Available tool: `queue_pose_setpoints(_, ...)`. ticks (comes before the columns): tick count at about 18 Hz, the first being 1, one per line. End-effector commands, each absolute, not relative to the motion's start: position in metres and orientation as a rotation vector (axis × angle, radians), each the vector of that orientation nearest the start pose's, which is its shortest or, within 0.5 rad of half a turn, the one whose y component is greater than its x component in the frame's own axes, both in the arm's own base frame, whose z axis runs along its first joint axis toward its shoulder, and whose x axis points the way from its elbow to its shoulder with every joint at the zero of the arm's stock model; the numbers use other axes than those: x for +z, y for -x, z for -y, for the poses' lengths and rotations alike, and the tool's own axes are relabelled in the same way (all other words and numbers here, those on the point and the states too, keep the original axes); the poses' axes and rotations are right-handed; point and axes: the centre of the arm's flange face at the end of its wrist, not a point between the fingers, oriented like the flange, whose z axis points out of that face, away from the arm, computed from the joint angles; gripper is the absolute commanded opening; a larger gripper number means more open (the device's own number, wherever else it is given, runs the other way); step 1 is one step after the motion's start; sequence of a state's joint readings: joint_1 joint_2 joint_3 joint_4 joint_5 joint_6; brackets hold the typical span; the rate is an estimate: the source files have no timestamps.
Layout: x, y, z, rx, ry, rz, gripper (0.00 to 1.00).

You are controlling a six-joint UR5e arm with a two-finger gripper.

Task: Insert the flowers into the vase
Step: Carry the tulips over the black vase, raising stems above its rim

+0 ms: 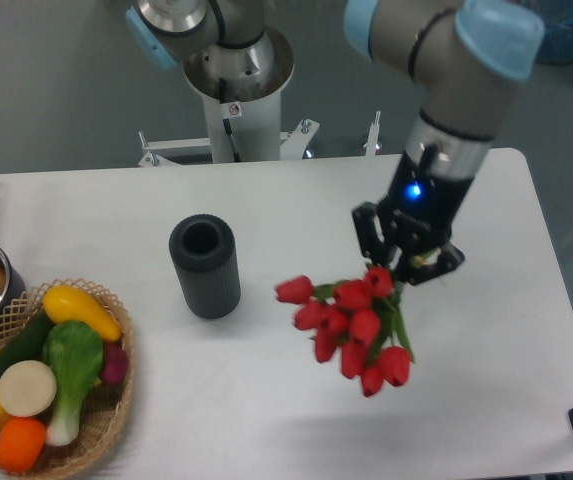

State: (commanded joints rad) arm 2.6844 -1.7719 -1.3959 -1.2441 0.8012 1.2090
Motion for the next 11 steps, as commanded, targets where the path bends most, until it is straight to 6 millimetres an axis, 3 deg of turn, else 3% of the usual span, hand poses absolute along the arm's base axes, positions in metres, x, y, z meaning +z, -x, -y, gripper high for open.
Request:
queue_pose_setpoints(4,0.558,0.445,-0.436,-0.164,2.077,-0.161,0.01)
queue_pose_setpoints(11,0.549,0.424,-0.432,-0.41,1.739,-0.128,0.0)
